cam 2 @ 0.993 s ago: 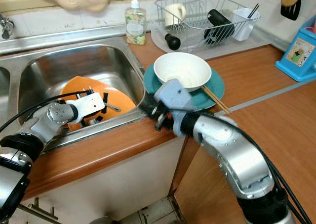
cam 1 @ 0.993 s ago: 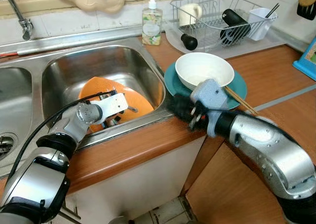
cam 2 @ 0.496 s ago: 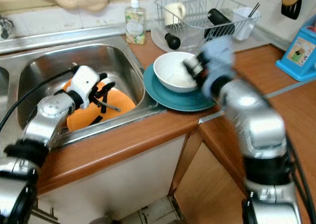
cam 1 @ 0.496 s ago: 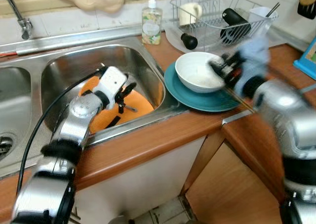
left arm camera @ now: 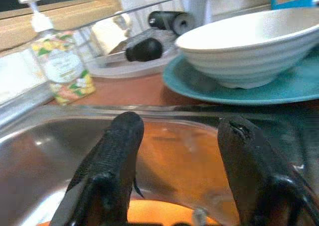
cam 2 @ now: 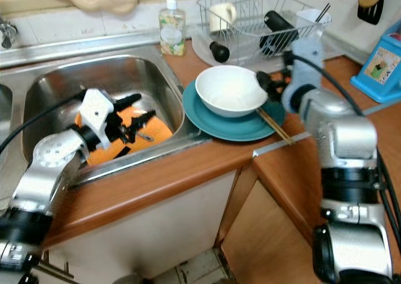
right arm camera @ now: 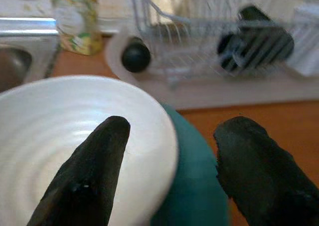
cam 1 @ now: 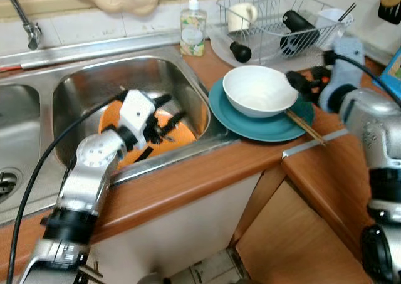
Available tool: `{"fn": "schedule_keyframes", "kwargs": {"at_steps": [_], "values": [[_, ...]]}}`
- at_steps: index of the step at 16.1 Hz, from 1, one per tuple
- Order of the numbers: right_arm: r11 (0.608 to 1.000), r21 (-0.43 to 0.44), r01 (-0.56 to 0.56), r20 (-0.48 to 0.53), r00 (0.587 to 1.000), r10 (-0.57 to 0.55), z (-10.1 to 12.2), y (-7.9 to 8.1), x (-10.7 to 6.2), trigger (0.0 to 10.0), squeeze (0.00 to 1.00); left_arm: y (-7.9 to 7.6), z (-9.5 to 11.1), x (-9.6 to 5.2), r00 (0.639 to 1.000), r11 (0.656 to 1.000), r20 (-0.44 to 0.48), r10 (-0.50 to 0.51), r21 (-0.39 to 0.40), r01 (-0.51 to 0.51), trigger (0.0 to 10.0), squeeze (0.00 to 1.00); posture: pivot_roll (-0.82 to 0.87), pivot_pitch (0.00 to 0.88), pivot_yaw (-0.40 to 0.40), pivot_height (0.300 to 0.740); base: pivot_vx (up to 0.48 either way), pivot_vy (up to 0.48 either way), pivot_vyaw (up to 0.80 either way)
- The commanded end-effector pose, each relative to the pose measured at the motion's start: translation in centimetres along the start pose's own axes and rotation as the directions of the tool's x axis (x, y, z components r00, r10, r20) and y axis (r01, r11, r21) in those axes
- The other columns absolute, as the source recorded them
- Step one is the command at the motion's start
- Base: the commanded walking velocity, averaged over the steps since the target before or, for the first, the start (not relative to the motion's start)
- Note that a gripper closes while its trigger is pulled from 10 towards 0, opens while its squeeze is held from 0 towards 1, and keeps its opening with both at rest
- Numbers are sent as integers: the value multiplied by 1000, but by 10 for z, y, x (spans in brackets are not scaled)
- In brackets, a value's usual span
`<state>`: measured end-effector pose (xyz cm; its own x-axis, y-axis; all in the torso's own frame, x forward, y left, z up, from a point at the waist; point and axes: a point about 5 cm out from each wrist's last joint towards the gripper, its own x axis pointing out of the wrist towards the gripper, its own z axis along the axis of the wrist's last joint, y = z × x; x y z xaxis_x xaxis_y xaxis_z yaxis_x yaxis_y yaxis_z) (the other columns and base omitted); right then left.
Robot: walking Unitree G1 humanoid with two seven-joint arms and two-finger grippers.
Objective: Kitchen organization
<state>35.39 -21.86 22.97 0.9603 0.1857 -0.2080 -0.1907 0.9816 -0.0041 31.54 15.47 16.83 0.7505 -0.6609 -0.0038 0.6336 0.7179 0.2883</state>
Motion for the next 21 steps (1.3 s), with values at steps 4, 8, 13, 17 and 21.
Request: {"fn": "schedule_keyframes", "kwargs": {"at_steps": [4, 8, 13, 17, 21], "values": [[973, 223, -54, -93, 993, 76, -6, -8, 5, 10000, 0, -27, 12, -10, 987, 985, 0, -158, -67, 157, 10000, 0, -151, 0, -7, 740, 0, 0, 0], [944, 311, -111, -104, 983, 151, -14, 0, 8, 0, 0, -29, 15, -10, 987, 983, -4, -160, -88, 159, 10000, 0, -149, 0, -10, 740, 0, 0, 0], [919, 373, -131, -120, 975, 188, -21, 3, 10, 0, 0, -30, 16, -11, 986, 982, -19, -167, -93, 165, 10000, 0, -151, 0, -7, 740, 0, 0, 0], [916, 381, -125, -123, 975, 184, -22, 3, 10, 0, 0, -31, 15, -11, 986, 983, -32, -163, -85, 160, 10000, 0, -151, 0, -7, 740, 0, 0, 0], [917, 380, -123, -124, 975, 182, -22, 3, 11, 0, 0, -31, 15, -11, 986, 984, -40, -161, -77, 158, 10000, 0, -151, 0, -7, 740, 0, 0, 0]]}}
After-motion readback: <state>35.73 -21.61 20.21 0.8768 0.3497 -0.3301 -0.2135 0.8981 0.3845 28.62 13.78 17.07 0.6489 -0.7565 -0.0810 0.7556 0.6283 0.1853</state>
